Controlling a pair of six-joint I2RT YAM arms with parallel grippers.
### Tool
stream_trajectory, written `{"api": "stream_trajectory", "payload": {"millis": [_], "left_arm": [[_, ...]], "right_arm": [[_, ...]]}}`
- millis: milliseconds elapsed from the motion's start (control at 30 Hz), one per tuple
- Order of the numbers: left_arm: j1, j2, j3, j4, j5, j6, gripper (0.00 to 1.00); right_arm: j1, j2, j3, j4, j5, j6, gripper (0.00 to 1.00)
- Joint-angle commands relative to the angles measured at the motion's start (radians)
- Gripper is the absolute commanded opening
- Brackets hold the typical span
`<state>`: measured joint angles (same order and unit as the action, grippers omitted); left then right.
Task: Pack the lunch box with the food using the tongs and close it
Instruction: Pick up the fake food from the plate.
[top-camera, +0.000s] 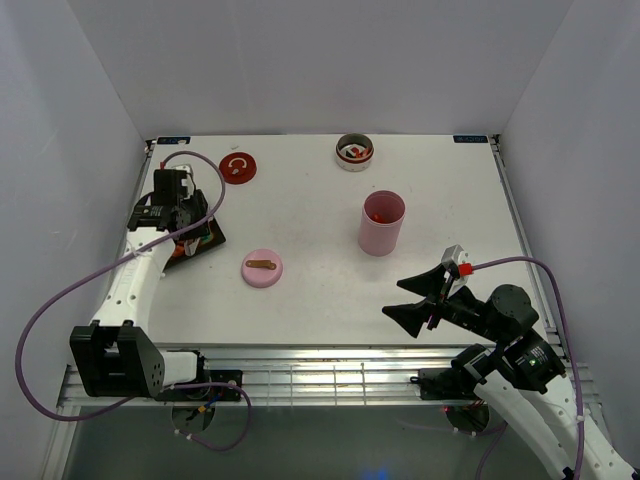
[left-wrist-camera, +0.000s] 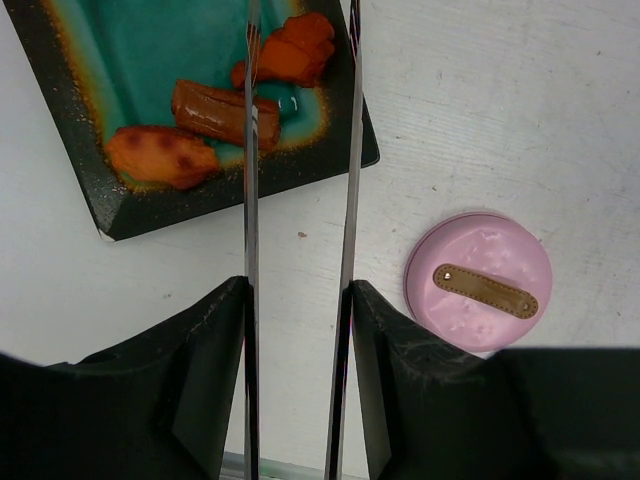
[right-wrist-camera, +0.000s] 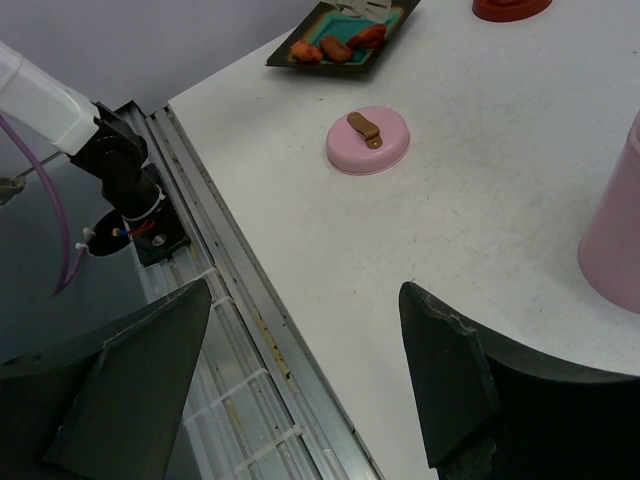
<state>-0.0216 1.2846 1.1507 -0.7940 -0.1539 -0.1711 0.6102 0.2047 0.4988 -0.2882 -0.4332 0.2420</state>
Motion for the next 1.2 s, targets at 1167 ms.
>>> {"api": "stream_trajectory", "payload": {"millis": [1167], "left_arm": [[0.008,0.150,0.095,0.009,-0.145,-0.030,0.53]], "right_arm": [[0.005,-0.002,0.014,0.034,0.001,-0.009,0.82]]}}
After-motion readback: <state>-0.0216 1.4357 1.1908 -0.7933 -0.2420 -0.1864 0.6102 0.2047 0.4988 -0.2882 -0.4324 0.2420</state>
